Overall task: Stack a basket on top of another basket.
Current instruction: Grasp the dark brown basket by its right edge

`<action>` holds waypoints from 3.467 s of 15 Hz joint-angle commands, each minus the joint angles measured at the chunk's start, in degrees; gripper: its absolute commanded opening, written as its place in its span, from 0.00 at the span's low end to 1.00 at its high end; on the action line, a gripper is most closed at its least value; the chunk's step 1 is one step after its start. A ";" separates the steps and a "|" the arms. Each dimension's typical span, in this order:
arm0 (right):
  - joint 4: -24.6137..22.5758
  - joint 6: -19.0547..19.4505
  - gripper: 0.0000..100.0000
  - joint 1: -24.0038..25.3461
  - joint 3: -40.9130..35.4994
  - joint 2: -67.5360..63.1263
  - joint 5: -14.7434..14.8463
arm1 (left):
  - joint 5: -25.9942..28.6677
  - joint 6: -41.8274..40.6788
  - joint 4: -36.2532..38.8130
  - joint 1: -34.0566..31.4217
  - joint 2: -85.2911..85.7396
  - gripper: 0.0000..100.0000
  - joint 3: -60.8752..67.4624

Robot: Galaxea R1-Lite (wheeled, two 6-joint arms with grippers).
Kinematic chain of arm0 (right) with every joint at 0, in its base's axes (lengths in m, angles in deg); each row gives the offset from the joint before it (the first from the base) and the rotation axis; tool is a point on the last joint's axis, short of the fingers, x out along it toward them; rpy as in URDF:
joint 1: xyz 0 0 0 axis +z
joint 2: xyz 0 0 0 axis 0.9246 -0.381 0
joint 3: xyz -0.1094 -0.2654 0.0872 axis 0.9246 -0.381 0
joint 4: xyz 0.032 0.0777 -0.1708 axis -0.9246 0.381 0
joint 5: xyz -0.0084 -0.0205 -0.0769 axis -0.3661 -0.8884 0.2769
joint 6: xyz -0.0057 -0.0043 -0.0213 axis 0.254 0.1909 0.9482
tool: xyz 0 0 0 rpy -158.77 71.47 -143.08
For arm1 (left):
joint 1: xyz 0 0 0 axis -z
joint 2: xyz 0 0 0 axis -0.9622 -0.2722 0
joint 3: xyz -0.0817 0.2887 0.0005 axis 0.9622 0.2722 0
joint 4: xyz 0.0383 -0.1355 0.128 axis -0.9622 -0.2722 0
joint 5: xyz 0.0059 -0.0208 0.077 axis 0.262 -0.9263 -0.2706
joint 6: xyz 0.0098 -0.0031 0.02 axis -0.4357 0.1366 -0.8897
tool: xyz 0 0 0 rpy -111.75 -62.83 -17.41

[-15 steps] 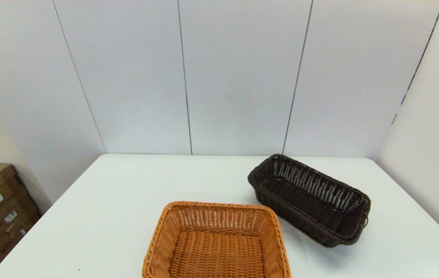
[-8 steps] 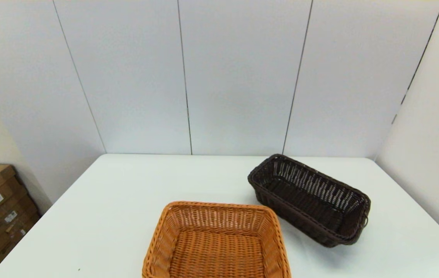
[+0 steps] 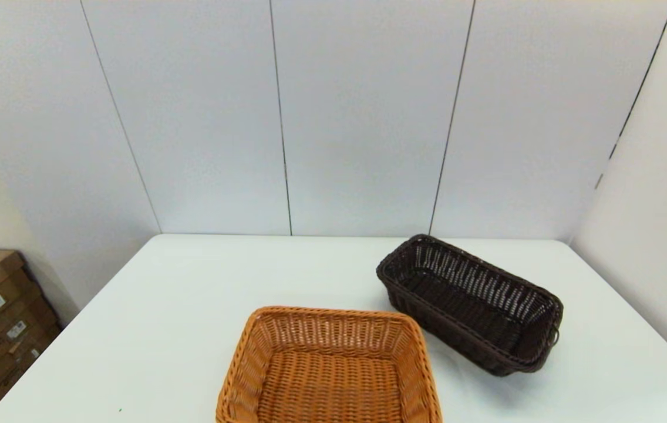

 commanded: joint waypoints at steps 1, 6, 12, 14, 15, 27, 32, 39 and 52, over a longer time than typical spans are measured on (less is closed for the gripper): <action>0.08 0.04 1.00 -0.02 0.00 0.02 -0.10 | -1.53 0.31 8.26 -0.01 0.14 1.00 5.06; -0.01 -0.05 1.00 -0.02 0.00 0.02 -0.10 | -1.44 0.67 6.33 -0.01 0.14 1.00 5.06; -0.01 -0.14 1.00 -0.02 0.00 0.02 -0.01 | -2.59 8.22 5.19 -0.01 0.14 1.00 5.06; -0.01 -0.67 1.00 -0.02 0.00 0.02 0.17 | -2.59 8.22 5.19 -0.01 0.14 1.00 5.06; -0.09 -0.84 1.00 -0.02 0.09 0.02 0.17 | -2.59 8.22 5.19 -0.01 0.14 1.00 5.06; -0.09 -2.16 1.00 -0.02 0.00 0.02 0.52 | -2.59 8.22 5.19 -0.01 0.14 1.00 5.06; -0.01 -2.07 1.00 -0.02 0.09 0.02 0.52 | -2.59 8.22 5.19 -0.01 0.14 1.00 5.06; 7.99 -1.98 1.00 -0.02 6.59 -1.21 -0.01 | -2.59 8.22 5.19 -0.01 0.14 1.00 5.06; 9.57 -6.38 1.00 -0.11 14.33 -30.91 -1.24 | -2.59 8.22 5.19 -0.01 0.14 1.00 5.06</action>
